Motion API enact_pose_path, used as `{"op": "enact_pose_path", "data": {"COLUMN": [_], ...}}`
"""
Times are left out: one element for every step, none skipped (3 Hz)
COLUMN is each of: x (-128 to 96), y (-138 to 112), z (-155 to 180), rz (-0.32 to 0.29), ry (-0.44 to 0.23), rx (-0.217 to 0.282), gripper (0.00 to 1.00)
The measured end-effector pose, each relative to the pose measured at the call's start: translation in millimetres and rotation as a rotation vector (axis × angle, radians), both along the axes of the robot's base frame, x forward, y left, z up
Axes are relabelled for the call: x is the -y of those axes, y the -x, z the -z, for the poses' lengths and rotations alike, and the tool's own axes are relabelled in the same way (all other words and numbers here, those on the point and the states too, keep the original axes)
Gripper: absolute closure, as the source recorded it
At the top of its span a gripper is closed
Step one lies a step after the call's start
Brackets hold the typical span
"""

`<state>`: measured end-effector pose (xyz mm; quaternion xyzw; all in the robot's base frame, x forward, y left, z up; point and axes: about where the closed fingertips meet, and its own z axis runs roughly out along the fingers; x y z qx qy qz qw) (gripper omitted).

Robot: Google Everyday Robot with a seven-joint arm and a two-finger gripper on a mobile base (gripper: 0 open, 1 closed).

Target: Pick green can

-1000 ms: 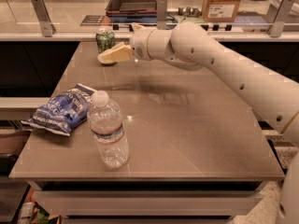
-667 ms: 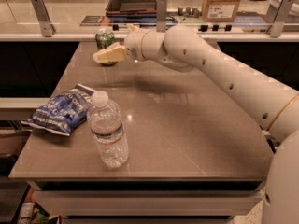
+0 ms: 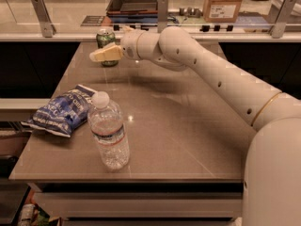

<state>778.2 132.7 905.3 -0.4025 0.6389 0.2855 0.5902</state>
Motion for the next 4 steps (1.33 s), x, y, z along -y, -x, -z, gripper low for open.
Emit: {"op": "enact_pose_path", "data": {"x": [-1,-3,-6,-15], "y": [-8,-12,-15,-19], "z": [7,12,14,18], "rz": [-0.008,-0.011,-0.013,-0.027], "ry": [-0.02,-0.032,-0.047,-0.059], "rx": [-0.04,-0.061,-0.067,-0.07], "gripper": [0.0,0.0,0.0,0.0]}}
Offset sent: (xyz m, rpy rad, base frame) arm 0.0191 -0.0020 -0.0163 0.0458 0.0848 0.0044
